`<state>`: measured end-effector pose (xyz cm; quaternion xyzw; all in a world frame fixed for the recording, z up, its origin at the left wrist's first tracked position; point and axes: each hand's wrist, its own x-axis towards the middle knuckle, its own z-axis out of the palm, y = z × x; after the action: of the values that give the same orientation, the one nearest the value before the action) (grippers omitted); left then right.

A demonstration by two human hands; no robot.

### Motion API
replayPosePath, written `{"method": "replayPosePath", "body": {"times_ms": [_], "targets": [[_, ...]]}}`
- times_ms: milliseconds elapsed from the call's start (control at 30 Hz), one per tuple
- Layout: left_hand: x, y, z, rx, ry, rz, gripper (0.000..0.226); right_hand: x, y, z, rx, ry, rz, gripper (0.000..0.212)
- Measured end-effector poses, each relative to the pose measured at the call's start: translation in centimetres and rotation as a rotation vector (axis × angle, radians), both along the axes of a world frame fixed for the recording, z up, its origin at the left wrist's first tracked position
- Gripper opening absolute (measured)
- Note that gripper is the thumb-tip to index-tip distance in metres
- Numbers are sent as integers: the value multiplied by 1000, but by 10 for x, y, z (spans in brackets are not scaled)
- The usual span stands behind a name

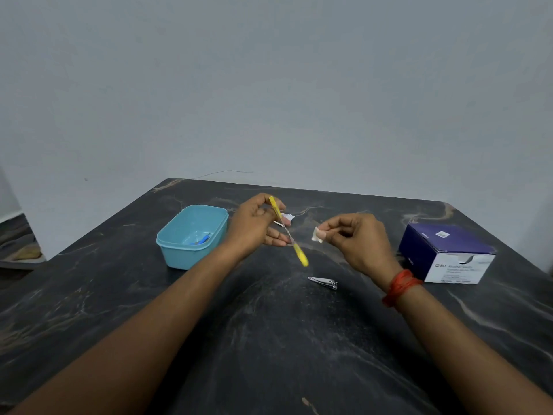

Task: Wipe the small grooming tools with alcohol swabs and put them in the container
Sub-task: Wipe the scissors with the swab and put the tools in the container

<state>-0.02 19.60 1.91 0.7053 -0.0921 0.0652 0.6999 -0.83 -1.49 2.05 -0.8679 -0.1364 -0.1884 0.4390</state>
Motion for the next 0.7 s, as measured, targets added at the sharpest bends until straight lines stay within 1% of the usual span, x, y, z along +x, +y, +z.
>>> {"method": "replayPosePath", "body": {"times_ms": [133, 200, 267, 400, 500, 567, 633, 700], "targets": [[-1, -8, -4, 20, 3, -23, 15, -3, 12, -1, 181, -53, -18, 5], [-2, -12, -5, 27, -7, -22, 19, -6, 21, -1, 213, -87, -10, 4], [-3, -15, -6, 47, -36, -28, 22, -7, 27, -2, 211, -119, -19, 5], [-6, -18, -6, 90, -78, -58, 19, -8, 29, -1, 120, -183, -57, 7], [-5, -18, -4, 114, -107, -47, 17, -10, 29, 0, 137, -168, -20, 4], [-5, -18, -3, 73, -92, -31, 18, -10, 27, 1, 143, -120, 14, 3], [-5, -16, -2, 36, -79, -1, 19, -10, 25, 1, 105, -22, 45, 4], [-5, -15, -2, 37, -76, 16, 21, -10, 23, -1, 19, 32, 47, 11]]}}
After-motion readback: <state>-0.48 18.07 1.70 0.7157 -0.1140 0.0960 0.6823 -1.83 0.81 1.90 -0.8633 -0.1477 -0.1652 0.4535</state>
